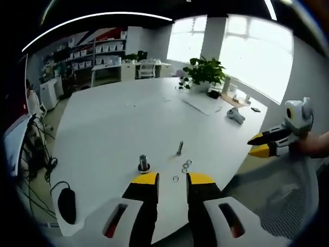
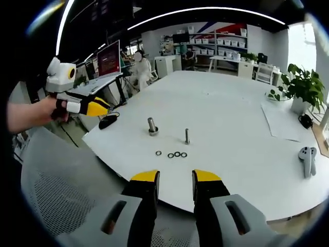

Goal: Place the washer onto the threaded stud by aligning its center hole with the stud, sliding it down to the base, and recovering from edge contact or off-axis alignment until the washer reaches the visible bottom stop.

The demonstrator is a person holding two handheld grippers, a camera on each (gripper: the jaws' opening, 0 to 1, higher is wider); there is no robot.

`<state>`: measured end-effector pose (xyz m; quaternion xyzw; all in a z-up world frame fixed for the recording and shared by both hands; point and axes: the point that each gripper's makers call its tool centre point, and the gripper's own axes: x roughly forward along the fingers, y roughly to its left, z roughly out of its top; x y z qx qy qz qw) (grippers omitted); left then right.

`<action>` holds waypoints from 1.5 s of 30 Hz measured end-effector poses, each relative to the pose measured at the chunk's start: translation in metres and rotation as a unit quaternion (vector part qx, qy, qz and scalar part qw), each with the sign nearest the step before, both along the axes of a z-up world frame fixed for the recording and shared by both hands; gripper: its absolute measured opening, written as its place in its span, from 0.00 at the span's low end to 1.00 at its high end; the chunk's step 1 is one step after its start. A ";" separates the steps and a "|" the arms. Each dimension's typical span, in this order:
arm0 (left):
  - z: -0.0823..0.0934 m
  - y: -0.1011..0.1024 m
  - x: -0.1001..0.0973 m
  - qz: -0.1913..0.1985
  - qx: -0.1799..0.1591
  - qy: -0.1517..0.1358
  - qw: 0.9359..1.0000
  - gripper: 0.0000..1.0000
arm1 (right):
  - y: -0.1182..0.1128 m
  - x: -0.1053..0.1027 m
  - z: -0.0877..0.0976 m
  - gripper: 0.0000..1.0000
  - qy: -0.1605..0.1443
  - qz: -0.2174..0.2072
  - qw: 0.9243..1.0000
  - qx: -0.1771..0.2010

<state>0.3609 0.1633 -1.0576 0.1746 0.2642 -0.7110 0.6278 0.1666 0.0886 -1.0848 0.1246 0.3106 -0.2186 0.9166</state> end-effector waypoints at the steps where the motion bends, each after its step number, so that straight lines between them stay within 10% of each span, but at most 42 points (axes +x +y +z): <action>1: 0.002 0.003 -0.002 0.000 0.000 -0.001 1.000 0.19 | 0.000 -0.001 -0.002 0.28 0.004 0.001 1.000 0.001; 6: -0.008 0.019 -0.001 -0.037 0.021 -0.039 0.998 0.20 | -0.001 -0.004 -0.007 0.28 0.020 -0.002 1.000 0.003; 35: 0.008 0.067 0.011 -0.004 -0.009 -0.008 1.000 0.24 | -0.003 -0.011 -0.016 0.29 0.049 -0.011 0.999 0.000; 45: 0.000 0.068 0.003 -0.028 -0.014 -0.037 0.999 0.23 | -0.001 -0.011 -0.015 0.29 0.052 -0.008 0.999 -0.002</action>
